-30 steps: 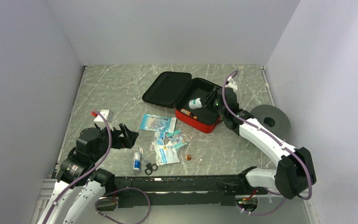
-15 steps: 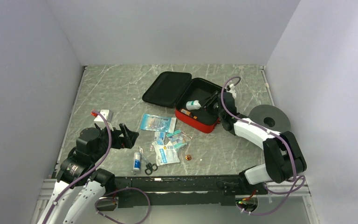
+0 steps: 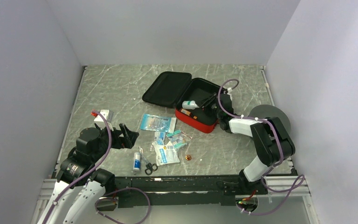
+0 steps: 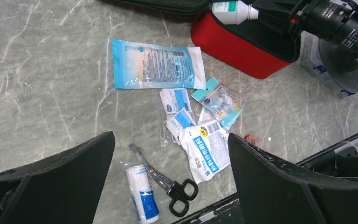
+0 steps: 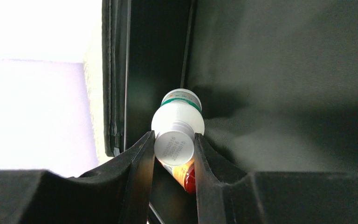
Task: Organize the medicine kit
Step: Place the pill bottle in the medicine box.
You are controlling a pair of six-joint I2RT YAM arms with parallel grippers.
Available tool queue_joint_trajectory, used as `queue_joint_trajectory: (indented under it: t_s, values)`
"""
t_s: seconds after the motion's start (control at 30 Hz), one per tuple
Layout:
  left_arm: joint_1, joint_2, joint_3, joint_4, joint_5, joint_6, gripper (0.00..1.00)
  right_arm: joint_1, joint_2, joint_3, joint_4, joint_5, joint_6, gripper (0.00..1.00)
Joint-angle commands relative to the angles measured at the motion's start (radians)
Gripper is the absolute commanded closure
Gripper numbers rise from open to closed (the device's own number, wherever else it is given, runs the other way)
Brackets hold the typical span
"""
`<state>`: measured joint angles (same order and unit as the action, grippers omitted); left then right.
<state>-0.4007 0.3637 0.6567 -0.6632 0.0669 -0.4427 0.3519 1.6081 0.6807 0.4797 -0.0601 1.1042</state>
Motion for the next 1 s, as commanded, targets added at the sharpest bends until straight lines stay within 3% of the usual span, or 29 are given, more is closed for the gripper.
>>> queue_joint_trajectory:
  t_s: [0.0,0.33,0.6,0.87,0.97]
  values:
    - [-0.004,0.0,0.034,0.024,0.02,-0.004,0.01,0.0,0.027,0.012,0.109,-0.097,-0.011,1.0]
    - [-0.004,-0.003,0.034,0.023,0.013,-0.005,0.01,0.0,0.074,-0.017,0.115,-0.185,-0.01,1.0]
    - [-0.004,-0.001,0.034,0.023,0.01,-0.006,0.01,0.0,0.008,-0.012,-0.021,-0.169,-0.096,1.0]
    - [-0.004,0.001,0.034,0.022,0.004,-0.007,0.01,0.0,-0.066,0.016,-0.165,-0.126,-0.193,0.55]
    - [-0.004,0.002,0.034,0.022,0.004,-0.007,0.01,0.001,-0.097,0.031,-0.21,-0.108,-0.223,0.43]
